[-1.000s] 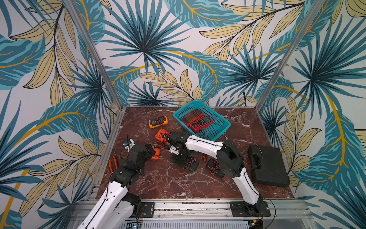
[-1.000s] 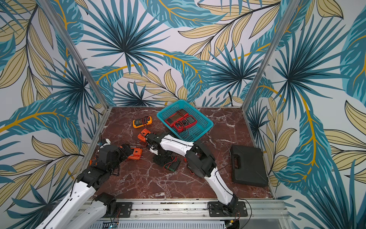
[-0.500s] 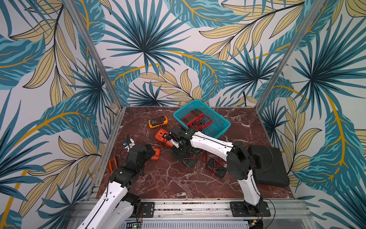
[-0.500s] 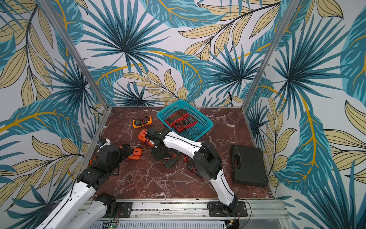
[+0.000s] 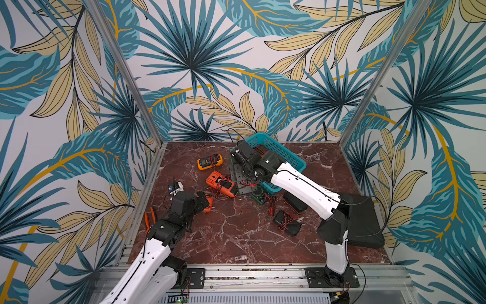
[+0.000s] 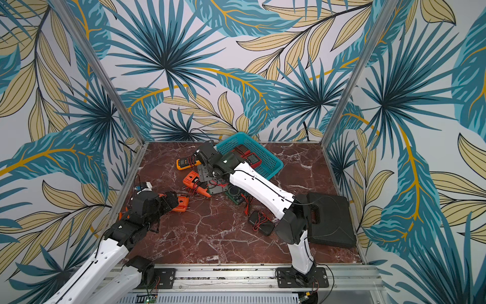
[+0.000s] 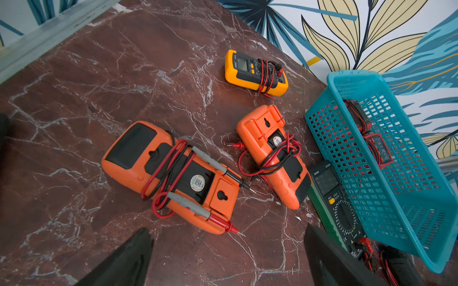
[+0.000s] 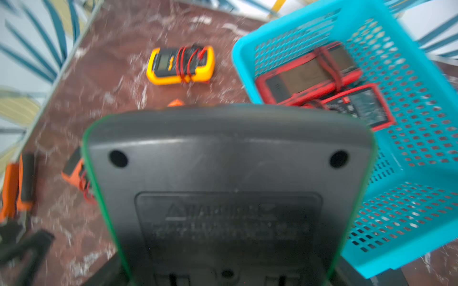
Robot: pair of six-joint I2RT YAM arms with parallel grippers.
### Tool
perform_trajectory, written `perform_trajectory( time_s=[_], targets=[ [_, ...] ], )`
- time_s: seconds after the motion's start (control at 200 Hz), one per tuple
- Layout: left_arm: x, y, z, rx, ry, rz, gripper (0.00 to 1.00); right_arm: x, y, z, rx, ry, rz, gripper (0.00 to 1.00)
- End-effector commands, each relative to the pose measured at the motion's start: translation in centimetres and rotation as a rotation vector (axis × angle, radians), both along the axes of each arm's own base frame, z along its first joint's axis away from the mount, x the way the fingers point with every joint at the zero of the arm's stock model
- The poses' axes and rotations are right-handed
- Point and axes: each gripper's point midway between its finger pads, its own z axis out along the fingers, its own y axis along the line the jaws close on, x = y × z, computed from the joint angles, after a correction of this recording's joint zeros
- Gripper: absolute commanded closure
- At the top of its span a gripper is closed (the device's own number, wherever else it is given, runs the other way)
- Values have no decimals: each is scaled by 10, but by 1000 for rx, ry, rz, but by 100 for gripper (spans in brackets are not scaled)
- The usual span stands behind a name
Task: Put the multimeter into the basket
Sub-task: Pick up the multimeter from the center of the board, then place the multimeter in the basket.
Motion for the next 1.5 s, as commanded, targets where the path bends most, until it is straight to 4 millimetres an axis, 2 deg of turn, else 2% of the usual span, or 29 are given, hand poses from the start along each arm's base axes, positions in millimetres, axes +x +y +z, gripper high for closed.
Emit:
perform_trajectory(
  time_s=[0.0, 0.03, 0.05, 0.155, 0.301, 0.471, 0.846, 0.982, 1.087, 1.347, 1.493],
  targets=[
    [9, -7, 14, 1, -38, -49, 0, 28, -30, 17, 30, -80, -190, 98],
    [9, -9, 13, 2, -35, -56, 0, 28, -31, 17, 34, -84, -206, 98],
    [10, -9, 13, 3, -35, -60, 0, 39, -46, 17, 35, -86, -251, 98],
    [13, -14, 13, 6, -33, -85, 0, 56, -74, 12, 46, -87, -358, 98],
    [18, -17, 12, 19, -31, -107, 0, 80, -116, -5, 58, -71, -518, 98],
    [21, -20, 11, 34, -23, -126, 0, 101, -147, -31, 109, -34, -660, 97],
    [21, -21, 11, 46, -12, -144, 0, 113, -163, -93, 153, 52, -804, 90],
    [20, -22, 10, 43, -10, -151, 0, 110, -167, -115, 156, 92, -842, 90],
    [20, -23, 8, 40, -5, -154, 0, 104, -174, -130, 153, 118, -882, 86],
    [20, -24, 8, 38, -5, -157, 0, 95, -171, -169, 200, 205, -918, 70],
    [20, -23, 9, 42, -5, -159, 0, 96, -169, -183, 231, 229, -943, 55]
  ],
)
